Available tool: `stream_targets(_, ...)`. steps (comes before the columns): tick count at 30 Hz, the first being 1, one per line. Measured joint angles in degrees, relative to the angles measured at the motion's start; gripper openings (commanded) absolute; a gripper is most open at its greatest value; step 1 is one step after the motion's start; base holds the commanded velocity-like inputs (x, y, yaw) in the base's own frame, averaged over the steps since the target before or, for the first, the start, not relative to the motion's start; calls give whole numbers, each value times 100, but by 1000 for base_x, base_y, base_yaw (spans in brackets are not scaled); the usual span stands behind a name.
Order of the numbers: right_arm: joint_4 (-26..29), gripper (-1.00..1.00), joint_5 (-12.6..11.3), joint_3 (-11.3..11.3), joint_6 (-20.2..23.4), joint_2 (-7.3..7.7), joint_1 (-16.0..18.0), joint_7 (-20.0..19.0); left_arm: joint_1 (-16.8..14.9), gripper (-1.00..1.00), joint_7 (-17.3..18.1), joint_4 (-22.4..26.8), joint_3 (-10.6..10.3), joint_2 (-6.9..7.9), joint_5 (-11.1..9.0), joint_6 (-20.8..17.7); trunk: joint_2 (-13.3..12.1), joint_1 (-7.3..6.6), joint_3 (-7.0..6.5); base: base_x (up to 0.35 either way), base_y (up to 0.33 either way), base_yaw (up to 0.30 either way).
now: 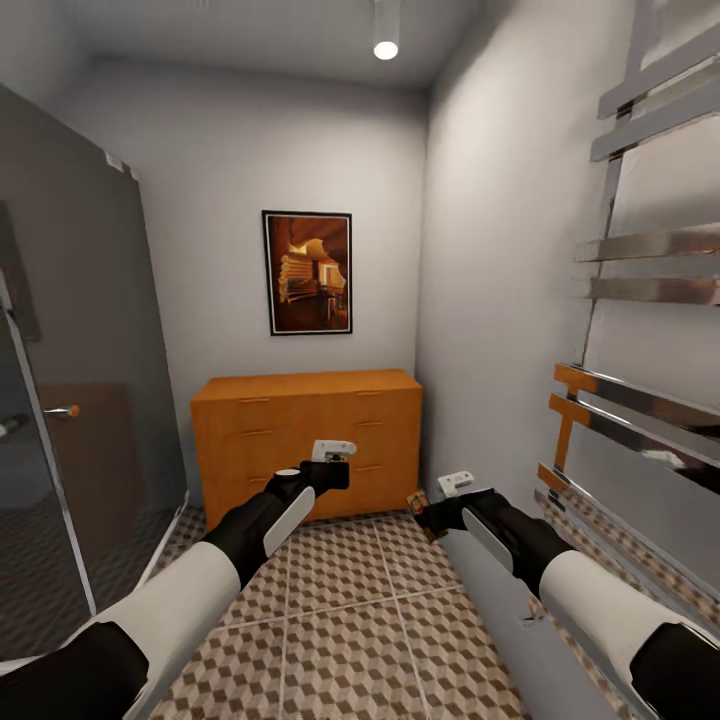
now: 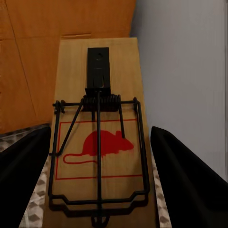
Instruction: Take the four mousetraps from the cabinet in the bathroom and place them on the bathroom floor. Make sure all four end up on the same floor surface, and ensure that at least two of them are either under or directly next to the same bathroom sink.
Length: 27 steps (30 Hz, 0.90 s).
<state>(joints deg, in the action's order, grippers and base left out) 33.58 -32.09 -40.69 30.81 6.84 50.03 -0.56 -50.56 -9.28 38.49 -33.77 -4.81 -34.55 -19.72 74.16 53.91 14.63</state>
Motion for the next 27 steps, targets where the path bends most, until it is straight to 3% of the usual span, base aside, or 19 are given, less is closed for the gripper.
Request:
stream_targets(8,-3,-100,-8,-1,8,-3,-10,0,0,-100,-1,-4,4,1,-1,2,0,-1,0,-332,0,0)
stream_targets(13,-8,-100,-14,0,11,-6,-90,-4,0,-100,1,-51,9,15,-6,27,0,-3,0,-109,0,22)
stream_targets(27,-13,-100,-19,-5,9,-28,-116,0,2,-100,-2,-293,47,50,-12,87,0,-4,0,-10,0,241)
